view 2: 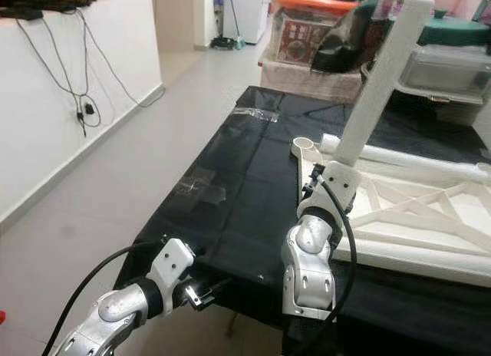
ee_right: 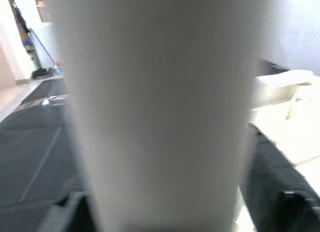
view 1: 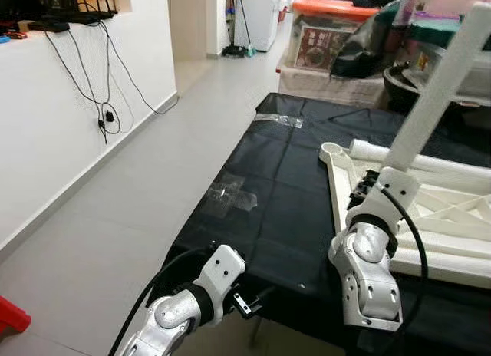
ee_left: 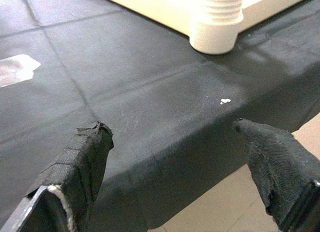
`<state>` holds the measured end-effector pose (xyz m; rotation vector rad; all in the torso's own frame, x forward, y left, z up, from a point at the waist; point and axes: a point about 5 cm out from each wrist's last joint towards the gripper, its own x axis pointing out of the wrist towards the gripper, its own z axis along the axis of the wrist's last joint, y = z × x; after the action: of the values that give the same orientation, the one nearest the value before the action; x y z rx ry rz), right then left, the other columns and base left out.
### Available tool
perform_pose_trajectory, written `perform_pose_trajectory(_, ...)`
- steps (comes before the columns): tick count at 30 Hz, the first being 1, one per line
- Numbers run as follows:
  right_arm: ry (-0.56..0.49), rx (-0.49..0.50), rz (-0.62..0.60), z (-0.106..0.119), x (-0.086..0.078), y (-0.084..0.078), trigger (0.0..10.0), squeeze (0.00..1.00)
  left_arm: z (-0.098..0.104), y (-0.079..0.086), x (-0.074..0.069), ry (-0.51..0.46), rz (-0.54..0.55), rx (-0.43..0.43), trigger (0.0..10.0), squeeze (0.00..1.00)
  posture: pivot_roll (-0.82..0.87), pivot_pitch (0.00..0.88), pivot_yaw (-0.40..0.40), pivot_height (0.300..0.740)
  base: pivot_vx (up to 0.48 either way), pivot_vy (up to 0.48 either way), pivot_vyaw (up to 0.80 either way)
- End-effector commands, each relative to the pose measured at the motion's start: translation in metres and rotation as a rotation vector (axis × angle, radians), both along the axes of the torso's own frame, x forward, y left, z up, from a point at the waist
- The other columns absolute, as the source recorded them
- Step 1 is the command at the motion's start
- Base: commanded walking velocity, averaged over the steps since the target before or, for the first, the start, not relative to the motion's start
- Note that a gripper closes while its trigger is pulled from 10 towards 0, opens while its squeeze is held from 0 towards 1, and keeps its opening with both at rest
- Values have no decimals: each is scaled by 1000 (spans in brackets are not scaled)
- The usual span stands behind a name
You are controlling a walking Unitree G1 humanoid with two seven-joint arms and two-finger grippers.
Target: Building children table
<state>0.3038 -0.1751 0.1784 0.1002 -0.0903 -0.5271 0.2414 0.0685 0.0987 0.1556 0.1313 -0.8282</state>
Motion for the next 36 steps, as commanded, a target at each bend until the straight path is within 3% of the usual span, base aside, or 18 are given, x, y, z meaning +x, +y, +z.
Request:
perform_pose_trajectory(1,-34,23,81,-3,1,-3,10000,0,-3,-2,1,6,-3,5,10000,0,124,0,-34,740,0,0,0)
perform_pose_trajectory(2,-48,31,117,-3,1,-7,10000,0,-3,-3,1,5,-5,5,10000,0,124,0,-34,740,0,0,0)
perform_pose_trajectory(4,-60,46,346,-4,5,-18,10000,0,-3,-4,2,5,-9,3,10000,0,123,0,-35,740,0,0,0)
perform_pose_trajectory(6,-62,47,400,-4,5,-20,10000,0,-4,-4,2,5,-10,2,10000,0,123,0,-35,740,0,0,0)
perform_pose_trajectory(8,-21,27,614,-6,5,-29,10000,0,-4,-5,2,6,-11,-1,10000,0,117,0,-34,740,0,0,0)
perform_pose_trajectory(9,-21,27,614,-6,5,-29,10000,0,-4,-5,2,6,-11,-1,10000,0,117,0,-34,740,0,0,0)
perform_pose_trajectory(11,36,9,917,-3,2,-33,10000,0,-5,-7,3,6,-18,-2,10000,0,120,0,-31,740,0,0,0)
perform_pose_trajectory(13,42,8,952,-3,1,-34,10000,0,-5,-7,3,6,-19,-2,10000,0,120,0,-31,740,0,0,0)
perform_pose_trajectory(17,85,-86,1315,10,1,-25,10000,0,-6,-9,3,3,-30,-2,10000,0,130,0,-49,740,0,0,0)
perform_pose_trajectory(18,85,-86,1315,10,1,-25,10000,0,-6,-9,3,3,-30,-2,10000,0,130,0,-49,740,0,0,0)
perform_pose_trajectory(19,105,-97,1443,12,2,-20,10000,0,-6,-9,3,1,-29,-3,10000,0,138,0,-55,740,0,0,0)
perform_pose_trajectory(26,142,-73,1641,6,7,-4,10000,0,-7,-6,2,1,-19,-8,10000,0,160,0,-69,740,0,0,0)
perform_pose_trajectory(27,154,-71,1671,3,7,0,6824,0,-7,-6,2,1,-18,-8,10000,0,160,0,-69,740,0,0,0)
perform_pose_trajectory(28,154,-71,1671,3,7,0,6824,0,-7,-6,2,1,-18,-8,10000,0,160,0,-69,740,0,0,0)
perform_pose_trajectory(29,163,-71,1686,-1,7,3,0,0,-7,-6,2,2,-19,-8,10000,0,158,0,-64,740,0,0,0)
perform_pose_trajectory(34,154,-89,1631,-5,11,6,0,0,-8,-7,1,4,-24,-7,10000,0,158,0,-64,740,0,0,0)
perform_pose_trajectory(35,132,-118,1567,-5,13,6,0,0,-8,-7,1,4,-28,-5,10000,0,154,0,-62,740,0,0,0)
perform_pose_trajectory(36,113,-128,1419,-6,18,3,0,0,-9,-7,0,6,-33,-4,10000,0,144,0,-53,740,0,0,0)
